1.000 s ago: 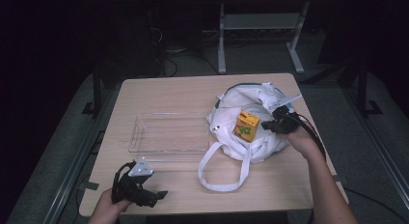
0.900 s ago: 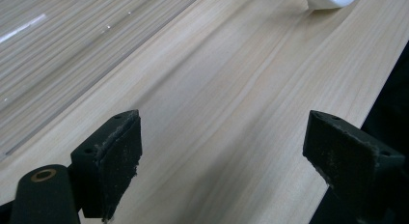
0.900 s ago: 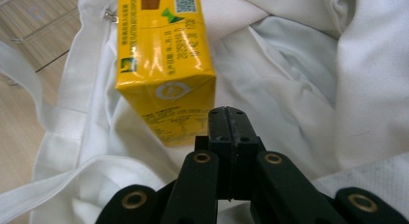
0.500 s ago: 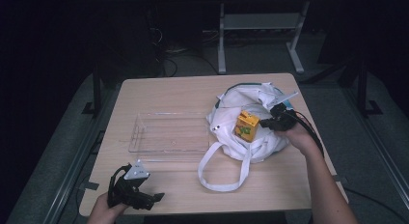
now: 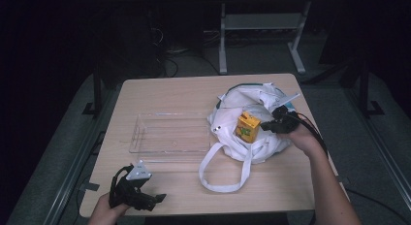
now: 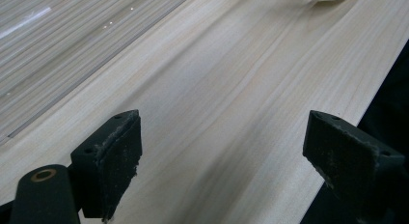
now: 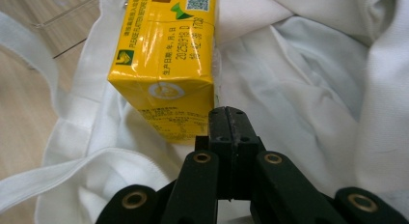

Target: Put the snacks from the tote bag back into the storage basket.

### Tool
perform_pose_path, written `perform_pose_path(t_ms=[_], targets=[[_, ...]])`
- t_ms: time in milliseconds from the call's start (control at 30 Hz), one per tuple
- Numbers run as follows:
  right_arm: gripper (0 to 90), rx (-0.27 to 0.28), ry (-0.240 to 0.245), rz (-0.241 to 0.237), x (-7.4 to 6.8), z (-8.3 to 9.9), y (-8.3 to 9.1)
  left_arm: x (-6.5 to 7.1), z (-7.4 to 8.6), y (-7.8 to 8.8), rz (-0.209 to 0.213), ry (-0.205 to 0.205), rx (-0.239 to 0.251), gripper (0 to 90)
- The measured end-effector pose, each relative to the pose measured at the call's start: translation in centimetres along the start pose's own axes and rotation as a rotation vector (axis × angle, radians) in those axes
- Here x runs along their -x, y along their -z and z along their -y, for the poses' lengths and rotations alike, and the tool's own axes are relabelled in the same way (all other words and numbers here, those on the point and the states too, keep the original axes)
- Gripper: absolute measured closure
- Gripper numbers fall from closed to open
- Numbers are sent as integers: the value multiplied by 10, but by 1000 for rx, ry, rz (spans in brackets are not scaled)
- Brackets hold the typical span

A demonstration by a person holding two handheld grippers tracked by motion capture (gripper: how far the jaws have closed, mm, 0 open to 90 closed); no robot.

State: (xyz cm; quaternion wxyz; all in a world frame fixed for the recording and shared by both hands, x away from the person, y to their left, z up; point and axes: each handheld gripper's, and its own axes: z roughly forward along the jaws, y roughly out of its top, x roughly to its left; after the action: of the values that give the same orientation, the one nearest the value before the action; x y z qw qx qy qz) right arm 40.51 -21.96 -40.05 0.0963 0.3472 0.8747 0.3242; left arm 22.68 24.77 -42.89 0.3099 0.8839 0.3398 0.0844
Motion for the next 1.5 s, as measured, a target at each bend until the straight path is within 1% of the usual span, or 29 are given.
perform_pose_path(t_ms=[33, 100, 200, 233, 300, 400, 433, 467, 600, 633, 700, 733, 767, 800, 833, 867, 900, 967, 1000, 1033, 1067, 1100, 1133, 1167, 1200, 1300, 1400, 1433, 1500], targets=[[897, -6, 4, -12, -1, 0, 0, 0, 0, 0, 0, 0, 0, 133], [897, -1, -1, -20, -3, -1, -1, 0, 0, 0, 0, 1, 1, 133], [897, 4, 11, -58, -6, -2, -1, 0, 0, 0, 1, -1, 1, 133], [897, 2, 19, -55, -7, -3, -1, 0, 0, 0, 2, -1, 1, 133], [896, 0, 19, -47, -10, -4, -2, -1, -1, -1, 3, -5, 4, 133], [896, -4, 17, -28, -9, -3, -2, -1, -2, -1, 6, -6, -1, 133], [897, -10, 17, -14, -8, -2, -1, -1, -2, -1, 7, -8, 0, 133], [897, -10, 17, -14, -8, -2, -1, -1, -2, -2, 7, -8, 0, 133], [896, -13, -2, 7, -6, 0, 2, -1, -4, -2, 10, -9, -1, 133], [896, -7, -9, 4, -4, 1, 4, -1, -4, -2, 10, -11, 0, 133], [895, -6, -11, 7, -4, 1, 5, -2, -4, -2, 10, -12, 1, 133], [895, -4, -10, 20, -4, 1, 6, -2, -4, -2, 9, -13, 0, 133], [890, -8, -17, 21, -3, 1, 8, -2, -4, -2, 9, -12, 1, 133], [873, -8, -23, 25, -3, 1, 10, -2, -4, -2, 10, -4, 4, 133], [838, -13, -36, 34, -4, 0, 15, -3, -4, -3, 8, -2, 5, 133], [838, -13, -36, 34, -4, 0, 15, -3, -4, -2, 8, -1, 4, 133], [812, -15, -40, 34, -5, -1, 18, -3, -4, -3, 9, 0, 10, 133], [751, -32, -39, 37, -6, -3, 23, -4, -5, -2, 8, -10, 2, 133], [707, -38, -43, 38, -7, -5, 25, -4, -5, -2, 10, -14, 1, 133], [632, -58, -56, 37, -8, -7, 30, -3, -5, -2, 11, -15, 0, 133], [632, -58, -56, 37, -8, -7, 30, -3, -5, -2, 11, -17, 0, 133], [612, -63, -53, 42, -8, -9, 32, -3, -5, -2, 13, -16, 0, 133], [574, -67, -58, 39, -9, -11, 35, -4, -5, -2, 13, -16, 2, 133], [513, -76, -67, 24, -10, -15, 39, -4, -5, -2, 12, -16, 2, 133], [513, -76, -67, 24, -10, -15, 39, -4, -5, -2, 12, -17, 3, 133], [463, -90, -78, 20, -11, -24, 41, -4, -6, -2, 14, -16, 1, 133], [436, -118, -73, 16, -13, -33, 40, -4, -6, -2, 16, -15, 3, 133], [417, -135, -63, 13, -15, -39, 37, -4, -6, -3, 16, -14, 3, 133], [408, -144, -57, 8, -17, -42, 36, -4, -7, -3, 16, -13, 0, 133]])
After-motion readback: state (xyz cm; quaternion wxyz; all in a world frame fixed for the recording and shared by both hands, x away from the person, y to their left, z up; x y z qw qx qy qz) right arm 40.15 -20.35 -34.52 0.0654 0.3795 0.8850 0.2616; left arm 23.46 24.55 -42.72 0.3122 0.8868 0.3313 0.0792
